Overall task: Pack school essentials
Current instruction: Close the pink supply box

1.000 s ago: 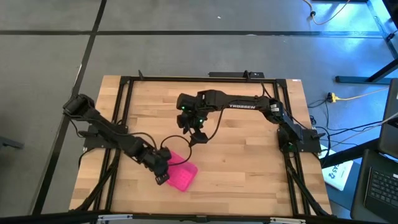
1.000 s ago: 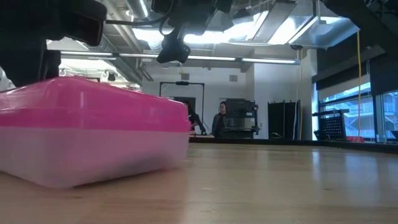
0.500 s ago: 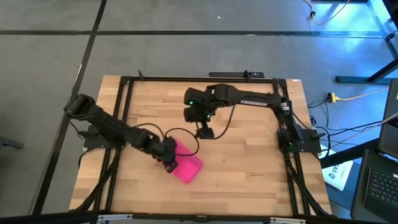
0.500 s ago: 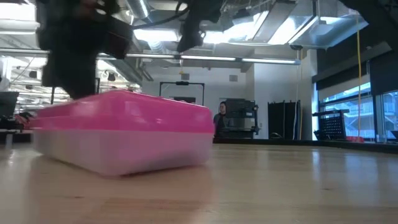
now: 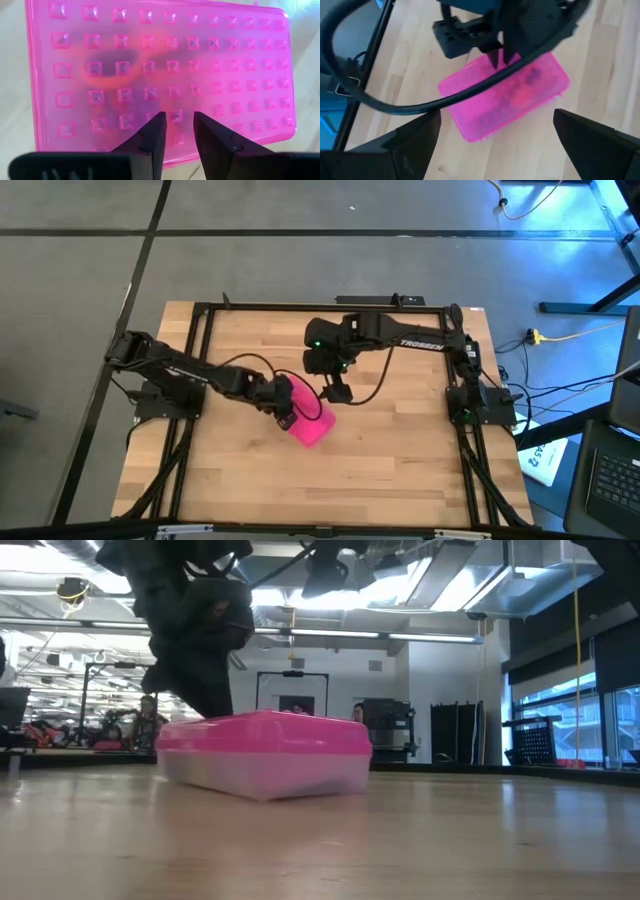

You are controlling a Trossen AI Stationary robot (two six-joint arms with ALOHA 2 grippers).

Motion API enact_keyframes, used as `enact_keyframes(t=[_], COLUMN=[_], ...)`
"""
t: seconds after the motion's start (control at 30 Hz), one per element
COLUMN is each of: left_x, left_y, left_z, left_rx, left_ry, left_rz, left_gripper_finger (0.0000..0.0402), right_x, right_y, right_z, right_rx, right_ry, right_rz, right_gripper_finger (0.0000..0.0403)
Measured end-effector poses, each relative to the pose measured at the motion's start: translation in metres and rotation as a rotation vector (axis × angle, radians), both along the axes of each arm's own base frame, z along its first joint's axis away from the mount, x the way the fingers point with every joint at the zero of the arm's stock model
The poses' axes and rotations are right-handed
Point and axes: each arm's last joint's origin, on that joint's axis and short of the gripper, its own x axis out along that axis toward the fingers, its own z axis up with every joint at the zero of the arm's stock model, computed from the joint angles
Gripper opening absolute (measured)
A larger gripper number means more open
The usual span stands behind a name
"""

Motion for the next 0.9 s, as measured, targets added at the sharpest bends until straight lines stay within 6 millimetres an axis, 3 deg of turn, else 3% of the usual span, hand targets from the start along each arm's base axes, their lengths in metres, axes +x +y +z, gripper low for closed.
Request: enact_keyframes(t=[0.2, 0.47, 0.77, 0.9], left_x=[-0.005, -0.044, -0.095, -0.11], left_y=[0.007, 0.012, 0.021, 0.023], left_z=[0.032, 0.076, 0.109, 0.117], left_rx=[0.105, 0.143, 0.22, 0.207], left_ry=[-0.087, -0.097, -0.121, -0.155], left_rz=[0.001, 0.006, 0.078, 0.106], left_gripper_finger=[0.0098, 0.0098, 0.0098, 0.0098], right_x=[0.0, 0.001, 0.033, 0.044], right_y=[0.011, 0.033, 0.064, 0.072], right_z=[0.0, -0.001, -0.045, -0.076], right_rx=[0.005, 0.017, 0.069, 0.117], right_ry=[0.002, 0.004, -0.162, -0.189], right_rz=[0.027, 0.063, 0.166, 0.213], right_gripper_finger=[0.0386, 0.0386, 0.0386, 0.0386])
